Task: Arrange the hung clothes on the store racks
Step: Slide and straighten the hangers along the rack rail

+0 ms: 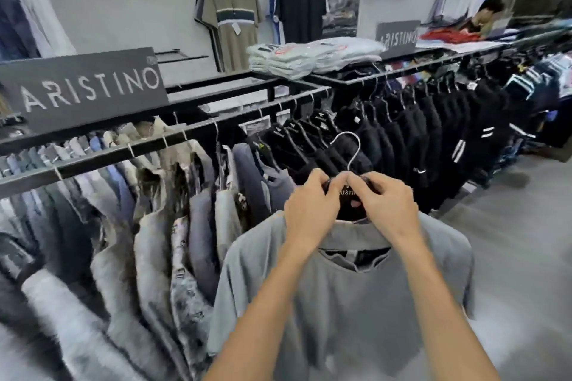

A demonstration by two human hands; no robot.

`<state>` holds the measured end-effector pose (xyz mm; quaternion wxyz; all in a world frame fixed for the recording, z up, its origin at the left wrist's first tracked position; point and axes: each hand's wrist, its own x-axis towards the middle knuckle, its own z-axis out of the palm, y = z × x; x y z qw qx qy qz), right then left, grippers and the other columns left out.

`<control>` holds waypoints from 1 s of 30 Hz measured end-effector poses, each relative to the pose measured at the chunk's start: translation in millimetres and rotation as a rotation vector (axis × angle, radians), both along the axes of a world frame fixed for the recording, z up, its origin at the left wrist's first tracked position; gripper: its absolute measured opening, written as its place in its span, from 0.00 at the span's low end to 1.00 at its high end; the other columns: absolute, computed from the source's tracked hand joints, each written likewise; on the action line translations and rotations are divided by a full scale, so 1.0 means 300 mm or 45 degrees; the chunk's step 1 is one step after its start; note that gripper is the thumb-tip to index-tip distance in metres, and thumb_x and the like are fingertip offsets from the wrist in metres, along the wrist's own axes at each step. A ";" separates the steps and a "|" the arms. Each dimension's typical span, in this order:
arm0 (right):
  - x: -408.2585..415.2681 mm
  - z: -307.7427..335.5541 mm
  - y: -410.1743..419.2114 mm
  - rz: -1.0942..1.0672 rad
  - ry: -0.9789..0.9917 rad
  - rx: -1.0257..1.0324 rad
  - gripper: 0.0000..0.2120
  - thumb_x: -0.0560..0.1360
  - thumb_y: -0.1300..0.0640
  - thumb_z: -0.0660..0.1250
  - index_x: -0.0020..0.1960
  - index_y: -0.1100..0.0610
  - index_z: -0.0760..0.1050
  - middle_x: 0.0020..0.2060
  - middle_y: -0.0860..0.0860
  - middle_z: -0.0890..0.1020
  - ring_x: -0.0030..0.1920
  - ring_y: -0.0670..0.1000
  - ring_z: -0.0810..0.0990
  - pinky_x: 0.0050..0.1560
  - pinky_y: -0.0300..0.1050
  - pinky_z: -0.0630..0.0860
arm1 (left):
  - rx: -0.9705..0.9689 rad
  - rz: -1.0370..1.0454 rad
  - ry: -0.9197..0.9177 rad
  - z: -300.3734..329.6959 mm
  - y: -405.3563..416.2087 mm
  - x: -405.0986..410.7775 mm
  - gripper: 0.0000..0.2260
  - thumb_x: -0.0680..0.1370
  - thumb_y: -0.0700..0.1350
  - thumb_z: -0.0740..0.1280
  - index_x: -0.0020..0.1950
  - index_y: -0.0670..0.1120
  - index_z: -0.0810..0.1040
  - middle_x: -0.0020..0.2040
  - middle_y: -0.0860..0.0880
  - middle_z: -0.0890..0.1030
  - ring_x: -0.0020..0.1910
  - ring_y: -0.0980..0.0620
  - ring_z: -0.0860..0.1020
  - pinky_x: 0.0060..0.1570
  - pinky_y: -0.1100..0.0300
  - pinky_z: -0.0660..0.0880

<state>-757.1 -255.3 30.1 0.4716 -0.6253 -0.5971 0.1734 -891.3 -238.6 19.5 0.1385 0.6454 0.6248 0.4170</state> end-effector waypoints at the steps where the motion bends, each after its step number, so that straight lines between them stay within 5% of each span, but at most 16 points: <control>1: 0.032 0.003 0.004 -0.048 -0.017 -0.015 0.17 0.74 0.32 0.63 0.39 0.44 0.80 0.32 0.34 0.81 0.40 0.41 0.80 0.44 0.48 0.74 | -0.027 -0.050 -0.046 -0.004 0.027 0.029 0.21 0.76 0.69 0.55 0.40 0.52 0.68 0.38 0.52 0.79 0.45 0.45 0.77 0.47 0.49 0.74; 8: 0.114 -0.015 0.048 -0.157 -0.010 -0.148 0.20 0.72 0.29 0.60 0.39 0.43 0.79 0.31 0.37 0.82 0.38 0.47 0.83 0.49 0.53 0.79 | -0.094 -0.306 -0.236 -0.039 0.152 0.112 0.22 0.76 0.66 0.59 0.35 0.49 0.70 0.29 0.55 0.74 0.36 0.51 0.75 0.44 0.48 0.74; 14: -0.038 -0.038 0.136 0.270 0.240 -0.374 0.13 0.75 0.43 0.68 0.42 0.51 0.83 0.35 0.46 0.86 0.29 0.44 0.82 0.36 0.43 0.76 | -0.068 -0.329 -0.395 -0.105 0.218 -0.062 0.15 0.82 0.54 0.60 0.37 0.50 0.70 0.32 0.58 0.71 0.36 0.55 0.72 0.43 0.54 0.71; 17: -0.160 -0.066 0.204 0.360 0.275 -0.378 0.06 0.74 0.51 0.69 0.40 0.49 0.82 0.32 0.49 0.84 0.31 0.45 0.79 0.36 0.47 0.73 | 0.059 -0.198 -0.202 -0.118 0.290 -0.187 0.15 0.81 0.58 0.58 0.35 0.56 0.69 0.34 0.56 0.72 0.41 0.52 0.74 0.47 0.47 0.73; 20: -0.287 -0.080 0.271 0.326 0.267 -0.325 0.06 0.74 0.53 0.68 0.41 0.46 0.82 0.31 0.48 0.84 0.37 0.49 0.83 0.42 0.50 0.77 | 0.204 0.052 -0.012 -0.113 0.346 -0.303 0.07 0.79 0.56 0.62 0.45 0.57 0.77 0.45 0.56 0.77 0.50 0.55 0.74 0.54 0.55 0.72; 26: -0.529 -0.012 0.436 0.331 0.224 -0.161 0.07 0.76 0.56 0.66 0.48 0.49 0.83 0.37 0.46 0.85 0.43 0.46 0.83 0.46 0.43 0.77 | -0.040 0.016 -0.486 -0.031 0.416 -0.429 0.10 0.82 0.52 0.62 0.58 0.49 0.75 0.55 0.53 0.78 0.53 0.56 0.76 0.53 0.61 0.71; 30: -0.646 0.052 0.531 0.297 0.227 -0.061 0.08 0.77 0.59 0.65 0.47 0.49 0.82 0.33 0.44 0.82 0.36 0.39 0.79 0.34 0.30 0.69 | -0.102 -0.036 -0.699 -0.025 0.467 -0.471 0.15 0.83 0.51 0.56 0.66 0.50 0.75 0.58 0.52 0.81 0.57 0.53 0.78 0.59 0.56 0.73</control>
